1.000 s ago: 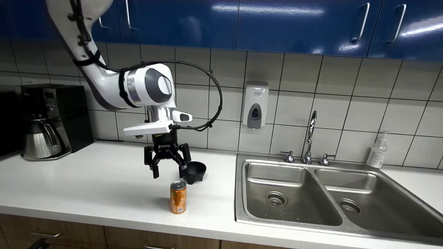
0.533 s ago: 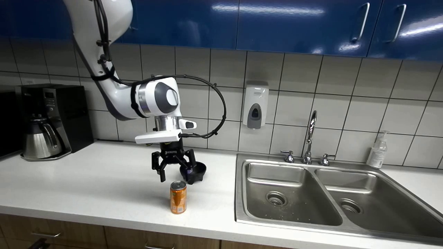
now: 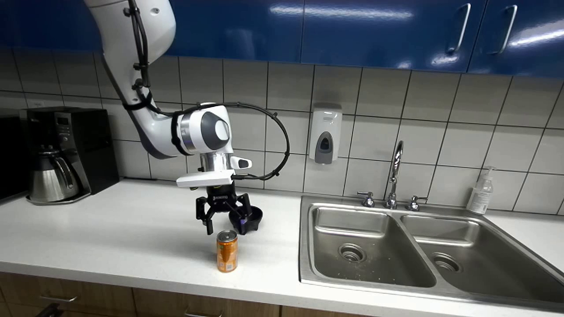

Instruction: Place the orange can in the black bowl

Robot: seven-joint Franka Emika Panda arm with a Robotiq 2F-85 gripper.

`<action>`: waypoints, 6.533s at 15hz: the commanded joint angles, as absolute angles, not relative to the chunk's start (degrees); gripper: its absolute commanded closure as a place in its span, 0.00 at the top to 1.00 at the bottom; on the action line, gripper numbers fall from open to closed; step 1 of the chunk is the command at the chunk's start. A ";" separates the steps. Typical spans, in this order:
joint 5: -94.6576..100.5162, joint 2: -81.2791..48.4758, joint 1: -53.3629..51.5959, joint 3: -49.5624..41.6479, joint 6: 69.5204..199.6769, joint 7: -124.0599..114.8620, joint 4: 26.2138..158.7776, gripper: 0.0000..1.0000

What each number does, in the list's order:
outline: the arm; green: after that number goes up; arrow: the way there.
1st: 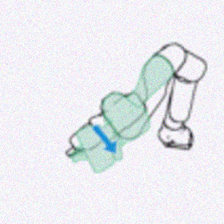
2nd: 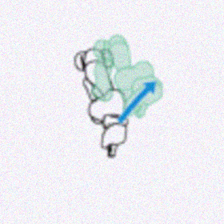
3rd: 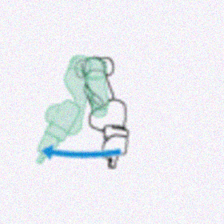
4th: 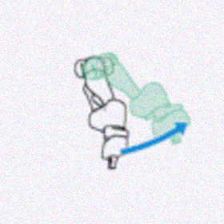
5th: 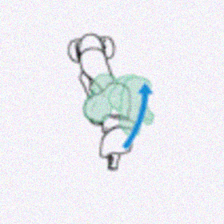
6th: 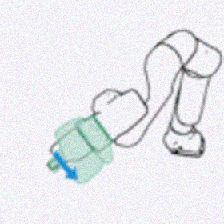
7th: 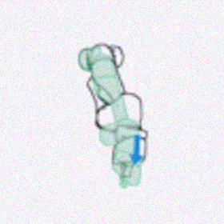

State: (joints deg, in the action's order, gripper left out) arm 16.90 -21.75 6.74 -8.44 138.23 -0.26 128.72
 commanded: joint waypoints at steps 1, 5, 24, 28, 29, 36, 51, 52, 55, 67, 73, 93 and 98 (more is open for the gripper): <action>16.62 -21.79 6.31 -8.84 138.12 -0.06 128.59 1.00; 16.62 -21.79 6.31 -8.84 138.13 -0.06 128.51 1.00; 16.83 -25.60 7.28 -9.47 145.85 3.34 128.49 1.00; 16.82 -25.91 7.20 -9.57 146.83 4.14 128.85 1.00; 16.92 -25.91 7.14 -9.62 147.05 4.22 128.98 1.00; 16.74 -25.72 7.11 -9.27 148.29 5.71 130.49 1.00; 15.14 -25.13 8.01 -8.95 149.86 6.74 131.71 0.40; 14.12 -24.37 8.54 -8.79 149.25 6.97 131.39 0.40; 10.62 -22.85 9.62 -8.36 148.41 7.46 130.32 0.40; 1.40 -22.68 10.39 -6.92 144.13 7.80 119.82 0.40; 0.93 -26.17 9.31 -6.35 141.71 5.90 113.91 0.40; 2.05 -44.13 8.70 -7.53 134.63 3.24 92.74 0.40; 2.58 -44.61 8.36 -7.78 134.41 3.19 92.34 0.86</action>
